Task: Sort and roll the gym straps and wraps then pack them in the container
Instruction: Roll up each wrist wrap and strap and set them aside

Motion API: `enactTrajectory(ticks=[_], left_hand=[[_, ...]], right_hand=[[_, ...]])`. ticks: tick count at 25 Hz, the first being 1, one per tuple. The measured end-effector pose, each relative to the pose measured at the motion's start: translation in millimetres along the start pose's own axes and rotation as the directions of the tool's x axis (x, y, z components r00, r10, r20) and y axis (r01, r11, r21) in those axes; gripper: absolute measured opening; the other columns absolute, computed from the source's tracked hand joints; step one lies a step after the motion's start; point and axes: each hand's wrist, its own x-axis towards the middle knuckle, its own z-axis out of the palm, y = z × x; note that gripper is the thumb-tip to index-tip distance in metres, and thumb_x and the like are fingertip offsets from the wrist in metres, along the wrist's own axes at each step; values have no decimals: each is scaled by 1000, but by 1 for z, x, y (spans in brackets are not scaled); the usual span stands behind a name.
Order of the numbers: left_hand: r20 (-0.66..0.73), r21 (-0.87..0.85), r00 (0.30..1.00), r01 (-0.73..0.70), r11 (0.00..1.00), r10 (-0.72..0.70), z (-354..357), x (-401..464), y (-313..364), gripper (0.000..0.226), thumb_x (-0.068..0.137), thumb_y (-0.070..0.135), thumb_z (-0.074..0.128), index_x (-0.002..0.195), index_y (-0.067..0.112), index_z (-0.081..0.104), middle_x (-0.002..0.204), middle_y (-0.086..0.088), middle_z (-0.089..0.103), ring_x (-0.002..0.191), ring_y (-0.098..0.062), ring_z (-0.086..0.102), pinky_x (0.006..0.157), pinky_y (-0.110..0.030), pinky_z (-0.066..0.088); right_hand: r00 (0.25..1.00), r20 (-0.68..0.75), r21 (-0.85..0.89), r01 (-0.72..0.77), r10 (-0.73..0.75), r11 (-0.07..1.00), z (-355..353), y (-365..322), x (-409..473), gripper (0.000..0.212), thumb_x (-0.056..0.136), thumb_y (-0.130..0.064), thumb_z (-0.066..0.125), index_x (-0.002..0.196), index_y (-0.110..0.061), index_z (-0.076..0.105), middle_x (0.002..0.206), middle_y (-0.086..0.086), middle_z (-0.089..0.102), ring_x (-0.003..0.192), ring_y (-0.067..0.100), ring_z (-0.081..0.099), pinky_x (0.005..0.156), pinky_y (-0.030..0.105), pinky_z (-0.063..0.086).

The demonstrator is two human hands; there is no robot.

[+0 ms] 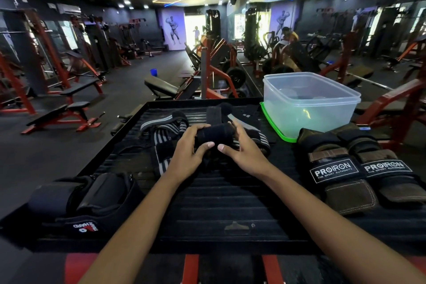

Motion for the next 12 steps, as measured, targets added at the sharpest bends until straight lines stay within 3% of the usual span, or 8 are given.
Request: enactTrajectory(ticks=[3,8,12], left_hand=[[59,41,998,14,999,-17,3,-2,-1,36,95,12,56,130,12,43,124,-2,50,112,0,49,94,-8,37],[143,118,989,16,993,-33,6,-3,-1,38,99,9,46,134,5,34,123,-3,36,110,12,38,92,2,26],[184,124,983,-20,992,-3,5,-2,-2,37,99,10,46,134,7,34,125,-3,37,108,17,37,92,1,27]], right_hand=[[999,34,-56,-18,20,998,5,2,-1,88,88,-34,63,155,-16,10,154,3,35,142,12,31,118,39,27],[998,66,-176,-5,16,984,3,1,-4,81,96,-21,58,155,-11,3,151,1,38,141,14,33,107,20,27],[999,-5,-234,44,-46,971,-3,3,-1,69,95,-18,59,153,-11,21,142,9,50,134,20,44,110,32,35]])
